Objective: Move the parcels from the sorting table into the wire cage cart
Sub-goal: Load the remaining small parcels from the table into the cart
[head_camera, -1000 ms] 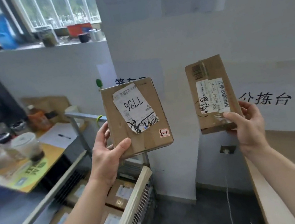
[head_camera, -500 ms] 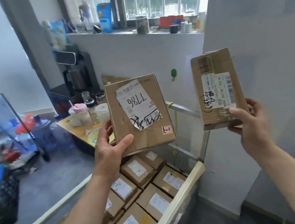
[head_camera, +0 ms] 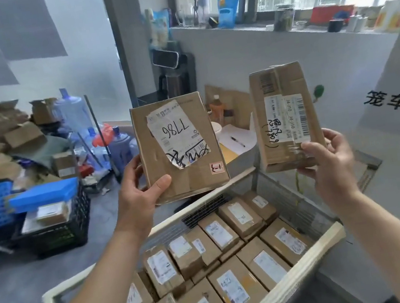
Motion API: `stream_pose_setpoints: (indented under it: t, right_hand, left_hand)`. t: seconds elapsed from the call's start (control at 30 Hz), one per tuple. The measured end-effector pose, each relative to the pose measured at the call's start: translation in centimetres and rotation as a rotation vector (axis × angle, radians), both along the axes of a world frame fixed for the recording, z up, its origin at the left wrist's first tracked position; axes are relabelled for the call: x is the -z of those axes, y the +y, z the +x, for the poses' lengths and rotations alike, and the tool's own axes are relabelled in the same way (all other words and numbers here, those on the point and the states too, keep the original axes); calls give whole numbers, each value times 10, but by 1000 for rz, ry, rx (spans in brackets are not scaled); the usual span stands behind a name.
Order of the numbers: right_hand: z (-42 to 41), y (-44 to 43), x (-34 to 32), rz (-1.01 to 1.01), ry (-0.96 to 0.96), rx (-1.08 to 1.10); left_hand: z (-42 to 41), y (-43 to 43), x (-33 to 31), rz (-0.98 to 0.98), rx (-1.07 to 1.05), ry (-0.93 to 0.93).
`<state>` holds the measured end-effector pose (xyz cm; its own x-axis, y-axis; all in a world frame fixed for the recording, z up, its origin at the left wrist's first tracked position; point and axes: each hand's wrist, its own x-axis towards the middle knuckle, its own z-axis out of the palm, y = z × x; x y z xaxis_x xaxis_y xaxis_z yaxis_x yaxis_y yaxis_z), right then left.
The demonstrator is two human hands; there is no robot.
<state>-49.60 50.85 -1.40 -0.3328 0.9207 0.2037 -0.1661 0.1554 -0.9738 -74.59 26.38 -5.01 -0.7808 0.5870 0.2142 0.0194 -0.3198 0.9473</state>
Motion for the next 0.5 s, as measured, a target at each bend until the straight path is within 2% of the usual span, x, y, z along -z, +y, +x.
stream_pose_setpoints:
  t: [0.5]
  right_hand:
    - [-97, -23, 72, -125, -95, -283]
  left_hand:
    - [-23, -74, 67, -63, -288, -54]
